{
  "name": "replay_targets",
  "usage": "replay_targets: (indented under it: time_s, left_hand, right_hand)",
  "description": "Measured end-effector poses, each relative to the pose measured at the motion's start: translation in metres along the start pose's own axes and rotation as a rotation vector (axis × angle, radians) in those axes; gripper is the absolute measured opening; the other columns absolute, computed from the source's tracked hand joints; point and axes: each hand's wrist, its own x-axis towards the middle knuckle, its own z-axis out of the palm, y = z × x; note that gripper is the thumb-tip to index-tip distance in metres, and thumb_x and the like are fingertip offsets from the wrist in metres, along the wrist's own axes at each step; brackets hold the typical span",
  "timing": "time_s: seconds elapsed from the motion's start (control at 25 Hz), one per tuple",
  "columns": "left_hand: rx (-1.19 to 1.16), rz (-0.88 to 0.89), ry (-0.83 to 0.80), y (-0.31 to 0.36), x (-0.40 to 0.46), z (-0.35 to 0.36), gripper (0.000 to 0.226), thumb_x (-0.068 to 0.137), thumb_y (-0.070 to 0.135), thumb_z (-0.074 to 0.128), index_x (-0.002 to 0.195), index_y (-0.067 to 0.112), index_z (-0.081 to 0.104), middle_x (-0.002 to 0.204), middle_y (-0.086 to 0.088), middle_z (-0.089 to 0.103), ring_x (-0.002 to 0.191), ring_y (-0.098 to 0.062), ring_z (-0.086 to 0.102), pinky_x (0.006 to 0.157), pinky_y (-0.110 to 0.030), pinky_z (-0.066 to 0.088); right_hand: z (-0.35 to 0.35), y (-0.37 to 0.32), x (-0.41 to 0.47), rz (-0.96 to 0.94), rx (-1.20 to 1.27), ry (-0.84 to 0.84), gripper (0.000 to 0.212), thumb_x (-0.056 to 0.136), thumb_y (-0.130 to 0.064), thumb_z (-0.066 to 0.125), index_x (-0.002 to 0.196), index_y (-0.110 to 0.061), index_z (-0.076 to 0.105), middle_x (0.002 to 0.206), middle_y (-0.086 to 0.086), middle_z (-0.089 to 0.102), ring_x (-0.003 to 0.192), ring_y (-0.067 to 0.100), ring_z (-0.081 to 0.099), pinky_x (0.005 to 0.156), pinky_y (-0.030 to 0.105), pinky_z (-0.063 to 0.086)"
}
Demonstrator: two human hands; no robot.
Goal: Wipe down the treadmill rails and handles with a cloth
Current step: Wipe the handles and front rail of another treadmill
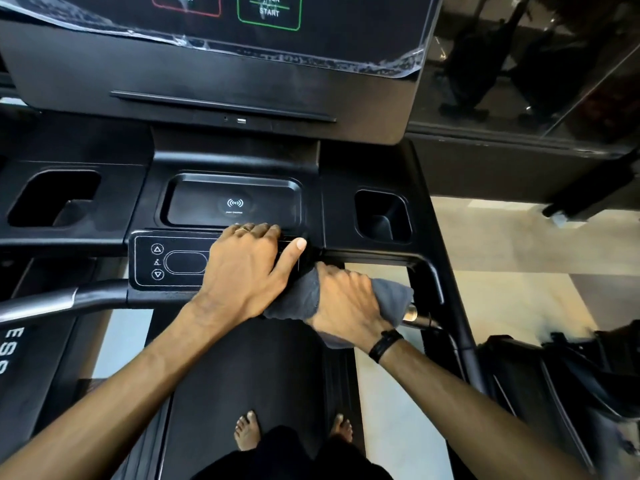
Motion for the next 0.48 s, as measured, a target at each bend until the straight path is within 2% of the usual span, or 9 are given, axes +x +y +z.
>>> replay_targets:
  time_s: [0.04,0.12,0.16,0.2,0.24,0.32,0.36,0.4,0.48]
  left_hand:
    - [0.026,-0.014,-0.011,0.005,0.003,0.003,0.067,0.098,0.056,0.022,0.090,0.008,0.068,0.090,-0.013,0.073,0.087,-0.035,0.067,0.080,-0.038,0.047]
    - [0.065,-0.036,-0.050,0.022,0.008,0.008,0.069,0.097,0.058,0.022,0.087,0.007,0.068,0.087,-0.014,0.072,0.084,-0.037,0.067,0.080,-0.039,0.047]
    - [0.086,-0.042,-0.063,0.031,0.010,0.011,0.071,0.097,0.059,0.021,0.085,0.007,0.067,0.086,-0.014,0.071,0.083,-0.037,0.066,0.081,-0.040,0.047]
    - [0.102,-0.050,-0.063,0.039,0.011,0.015,0.072,0.097,0.060,0.020,0.084,0.007,0.067,0.084,-0.015,0.071,0.082,-0.037,0.066,0.081,-0.041,0.047]
    - [0.112,-0.060,-0.057,0.044,0.013,0.017,0.073,0.097,0.060,0.020,0.084,0.007,0.067,0.084,-0.015,0.070,0.081,-0.037,0.066,0.081,-0.041,0.047]
    - [0.121,-0.096,-0.055,0.045,0.014,0.017,0.074,0.098,0.060,0.017,0.086,0.008,0.068,0.086,-0.014,0.071,0.084,-0.037,0.066,0.082,-0.041,0.047]
    - [0.116,-0.104,-0.057,0.046,0.014,0.016,0.073,0.098,0.059,0.016,0.087,0.009,0.068,0.088,-0.013,0.072,0.086,-0.036,0.066,0.082,-0.040,0.046]
    - [0.106,-0.104,-0.060,0.047,0.015,0.016,0.072,0.098,0.057,0.015,0.088,0.009,0.068,0.090,-0.013,0.072,0.088,-0.036,0.066,0.083,-0.041,0.046]
    - [0.088,-0.107,-0.070,0.047,0.015,0.017,0.070,0.099,0.053,0.013,0.093,0.009,0.068,0.095,-0.014,0.072,0.092,-0.037,0.066,0.087,-0.042,0.044]
  right_hand:
    - [-0.008,0.010,0.011,-0.024,0.109,-0.165,0.050,0.066,-0.055,0.072,0.099,-0.022,0.057,0.088,0.001,0.068,0.076,0.026,0.066,0.063,0.035,0.048]
    - [-0.025,0.026,0.033,-0.035,0.411,-0.533,0.054,0.053,-0.054,0.081,0.090,-0.020,0.059,0.083,0.001,0.069,0.075,0.023,0.066,0.064,0.041,0.055]
    - [-0.029,0.029,0.040,-0.043,0.482,-0.606,0.057,0.049,-0.054,0.084,0.088,-0.019,0.062,0.081,0.001,0.069,0.074,0.022,0.066,0.065,0.043,0.057]
    - [-0.030,0.027,0.039,-0.033,0.473,-0.585,0.056,0.051,-0.053,0.084,0.089,-0.018,0.063,0.081,0.002,0.069,0.074,0.022,0.066,0.064,0.043,0.056]
    - [-0.024,0.022,0.030,-0.009,0.393,-0.459,0.053,0.057,-0.054,0.082,0.092,-0.019,0.063,0.082,0.002,0.069,0.075,0.024,0.066,0.063,0.040,0.053]
    - [-0.001,0.008,0.002,0.025,0.150,-0.094,0.049,0.068,-0.052,0.075,0.104,-0.022,0.061,0.090,0.001,0.070,0.079,0.027,0.068,0.066,0.036,0.048]
    - [0.003,0.002,-0.009,0.024,0.088,0.009,0.048,0.071,-0.048,0.074,0.109,-0.021,0.059,0.094,0.002,0.071,0.082,0.028,0.068,0.068,0.036,0.048]
    - [0.002,0.003,-0.010,-0.003,0.087,0.056,0.048,0.072,-0.045,0.074,0.110,-0.020,0.059,0.096,0.004,0.071,0.083,0.030,0.069,0.069,0.036,0.048]
    - [-0.018,0.016,0.005,-0.069,0.195,-0.111,0.043,0.071,-0.042,0.075,0.104,-0.019,0.061,0.094,0.006,0.070,0.085,0.032,0.066,0.066,0.035,0.043]
